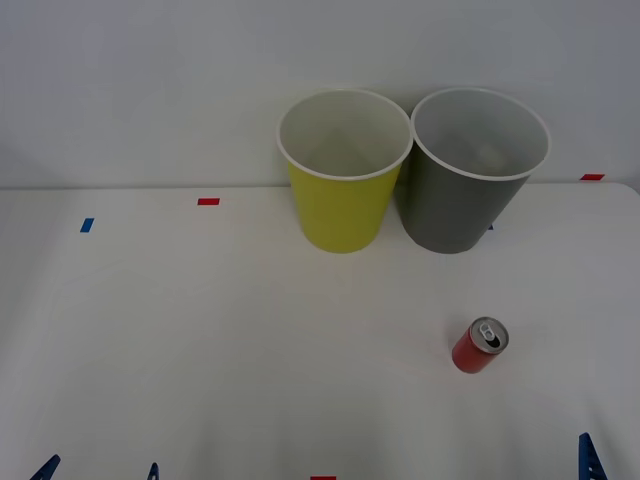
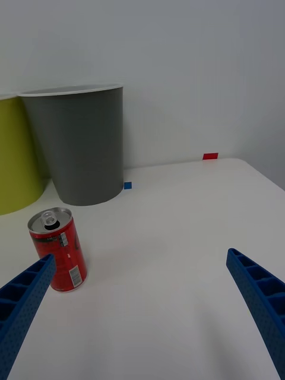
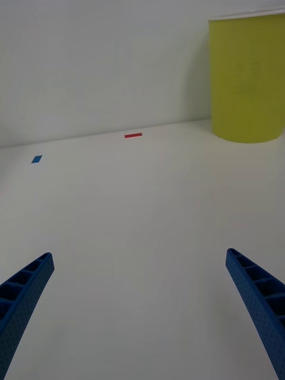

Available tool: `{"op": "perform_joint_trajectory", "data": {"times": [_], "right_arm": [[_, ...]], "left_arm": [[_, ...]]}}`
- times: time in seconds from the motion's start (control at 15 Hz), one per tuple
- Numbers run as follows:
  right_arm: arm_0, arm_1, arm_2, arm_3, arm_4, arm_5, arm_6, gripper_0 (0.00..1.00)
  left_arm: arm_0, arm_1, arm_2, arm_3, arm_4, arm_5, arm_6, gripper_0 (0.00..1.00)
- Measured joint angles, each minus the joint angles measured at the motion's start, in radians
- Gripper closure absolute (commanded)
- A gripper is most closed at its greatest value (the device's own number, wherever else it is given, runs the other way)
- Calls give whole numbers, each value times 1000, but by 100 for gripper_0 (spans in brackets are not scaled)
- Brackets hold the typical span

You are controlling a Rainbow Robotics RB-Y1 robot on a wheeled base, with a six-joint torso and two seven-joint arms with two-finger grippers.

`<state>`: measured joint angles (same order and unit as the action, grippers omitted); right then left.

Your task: Put cans in the gray bin and PET bottles in the light green bin.

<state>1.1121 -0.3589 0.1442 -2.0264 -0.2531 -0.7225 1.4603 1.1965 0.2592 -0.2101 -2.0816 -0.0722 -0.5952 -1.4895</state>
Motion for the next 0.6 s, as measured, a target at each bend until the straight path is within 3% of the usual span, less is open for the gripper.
{"op": "perform_joint_trajectory", "data": {"times": [0.6], "right_arm": [[0, 0, 0, 0, 0, 0, 0, 0]], "left_arm": [[0, 0, 0, 0, 0, 0, 0, 0]]}}
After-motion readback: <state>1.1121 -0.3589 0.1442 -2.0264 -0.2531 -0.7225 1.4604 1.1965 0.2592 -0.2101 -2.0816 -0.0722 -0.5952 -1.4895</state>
